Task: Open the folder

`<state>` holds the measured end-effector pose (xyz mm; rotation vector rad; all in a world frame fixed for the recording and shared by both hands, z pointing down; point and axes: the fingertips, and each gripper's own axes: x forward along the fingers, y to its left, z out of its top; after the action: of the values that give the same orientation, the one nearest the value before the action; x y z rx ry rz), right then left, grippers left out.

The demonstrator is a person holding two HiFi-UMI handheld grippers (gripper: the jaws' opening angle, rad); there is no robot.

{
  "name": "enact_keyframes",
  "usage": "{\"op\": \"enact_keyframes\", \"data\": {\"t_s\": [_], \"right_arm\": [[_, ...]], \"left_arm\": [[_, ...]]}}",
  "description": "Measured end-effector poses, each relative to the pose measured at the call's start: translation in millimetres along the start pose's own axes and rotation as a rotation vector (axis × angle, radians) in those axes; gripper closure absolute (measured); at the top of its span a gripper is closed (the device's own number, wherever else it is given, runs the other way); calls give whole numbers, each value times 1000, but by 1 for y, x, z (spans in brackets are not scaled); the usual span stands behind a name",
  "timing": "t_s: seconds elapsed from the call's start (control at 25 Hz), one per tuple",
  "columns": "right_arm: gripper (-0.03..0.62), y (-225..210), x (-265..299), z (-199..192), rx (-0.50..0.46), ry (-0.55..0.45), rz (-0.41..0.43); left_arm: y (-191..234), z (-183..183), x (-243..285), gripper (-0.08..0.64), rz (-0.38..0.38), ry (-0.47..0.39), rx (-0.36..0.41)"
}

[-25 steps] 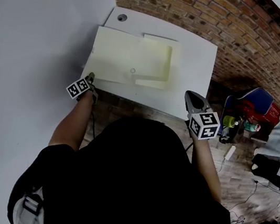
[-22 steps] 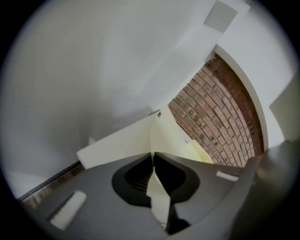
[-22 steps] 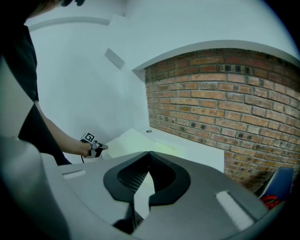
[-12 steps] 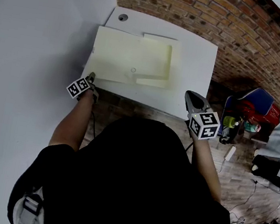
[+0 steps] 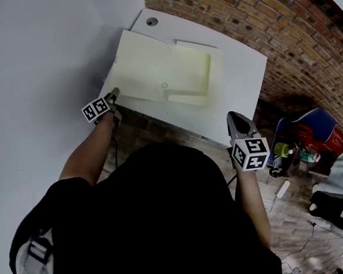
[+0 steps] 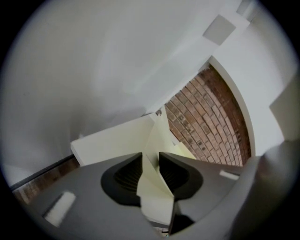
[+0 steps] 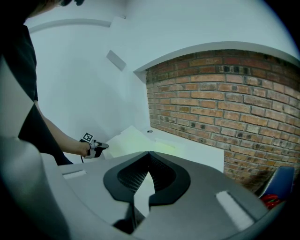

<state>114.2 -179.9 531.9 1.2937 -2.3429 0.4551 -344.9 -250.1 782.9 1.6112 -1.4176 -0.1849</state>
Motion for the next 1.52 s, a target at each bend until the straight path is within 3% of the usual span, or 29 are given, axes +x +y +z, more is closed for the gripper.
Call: {"op": "enact_keyframes", "data": {"t_s": [0.4,0.72,1.4,1.52], "right_arm": [[591,2,-3,-4,-1,-3,10],[591,-1,-6,-6,3,-4,14],[591,0,-5,-3,-10,-5,62],[591,1,-6,-3,-13,-8,71]], "left_arm": [[-23,-8,-3,434,-116,3,9],[-49,-16,-9,434,-173,36,114],[-52,-31,-43,439,-168,56,186],[-47,-35,-53,468,-161,56,194]]}}
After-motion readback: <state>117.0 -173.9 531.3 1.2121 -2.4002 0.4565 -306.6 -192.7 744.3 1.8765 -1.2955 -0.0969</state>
